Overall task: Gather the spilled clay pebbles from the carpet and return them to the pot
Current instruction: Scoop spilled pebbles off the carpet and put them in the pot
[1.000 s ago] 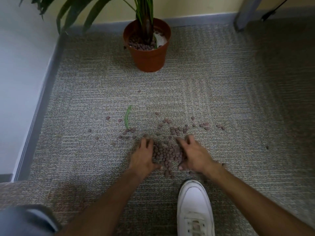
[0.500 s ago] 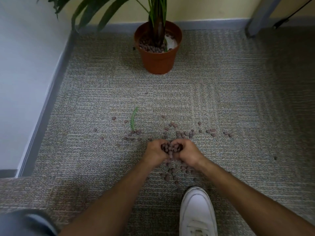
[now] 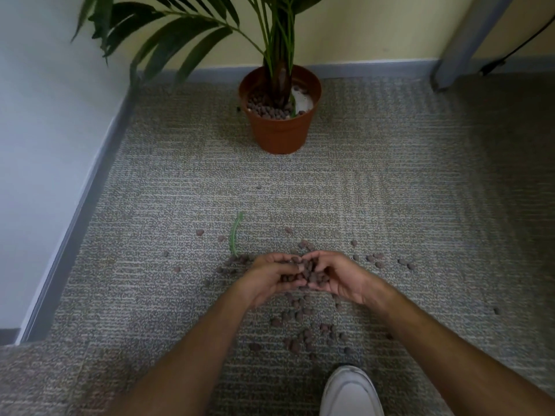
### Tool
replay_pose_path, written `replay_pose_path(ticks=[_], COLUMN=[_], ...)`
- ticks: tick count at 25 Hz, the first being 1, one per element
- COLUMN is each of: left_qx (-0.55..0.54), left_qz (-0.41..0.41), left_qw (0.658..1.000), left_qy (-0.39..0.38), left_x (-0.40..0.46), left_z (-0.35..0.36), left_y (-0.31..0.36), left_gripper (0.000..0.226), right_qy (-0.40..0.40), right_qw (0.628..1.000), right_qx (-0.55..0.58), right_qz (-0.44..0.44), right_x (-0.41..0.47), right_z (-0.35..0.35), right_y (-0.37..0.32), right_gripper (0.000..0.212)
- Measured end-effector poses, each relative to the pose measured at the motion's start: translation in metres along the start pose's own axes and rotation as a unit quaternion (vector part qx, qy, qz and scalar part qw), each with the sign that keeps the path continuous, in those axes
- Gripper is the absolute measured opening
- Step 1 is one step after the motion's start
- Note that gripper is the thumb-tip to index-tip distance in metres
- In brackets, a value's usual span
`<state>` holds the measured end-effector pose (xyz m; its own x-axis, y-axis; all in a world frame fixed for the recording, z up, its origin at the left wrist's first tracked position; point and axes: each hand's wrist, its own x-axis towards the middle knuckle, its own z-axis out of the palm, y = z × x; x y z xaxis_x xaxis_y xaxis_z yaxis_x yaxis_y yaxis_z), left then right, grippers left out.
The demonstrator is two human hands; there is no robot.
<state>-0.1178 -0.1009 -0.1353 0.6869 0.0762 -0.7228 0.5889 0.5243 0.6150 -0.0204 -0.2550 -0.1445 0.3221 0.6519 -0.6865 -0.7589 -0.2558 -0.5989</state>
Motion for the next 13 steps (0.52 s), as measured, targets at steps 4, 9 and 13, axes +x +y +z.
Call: replay_pose_path(ticks=[4, 9, 13], left_qx=[-0.006, -0.017, -0.045], left_qz=[0.019, 0.053, 0.078], left_qw=[1.0, 0.998, 0.996], left_qy=[-0.005, -0.023, -0.024], left_x=[0.009, 0.02, 0.029], left_z=[-0.002, -0.006, -0.008], left_y=[0.035, 0.095, 0.155], left_gripper=[0.024, 0.029, 0.021], right_qy=[0.008, 0.012, 0.002], right_qw=[1.0, 1.0, 1.0], right_qx=[-0.011, 0.019, 0.003], right_qz=[0.003, -0.003, -0.029], right_x=[0.017, 0.042, 0.056], right_z=[0.002, 0.012, 0.027], right_y=[-0.031, -0.09, -0.16], right_gripper=[0.02, 0.017, 0.014])
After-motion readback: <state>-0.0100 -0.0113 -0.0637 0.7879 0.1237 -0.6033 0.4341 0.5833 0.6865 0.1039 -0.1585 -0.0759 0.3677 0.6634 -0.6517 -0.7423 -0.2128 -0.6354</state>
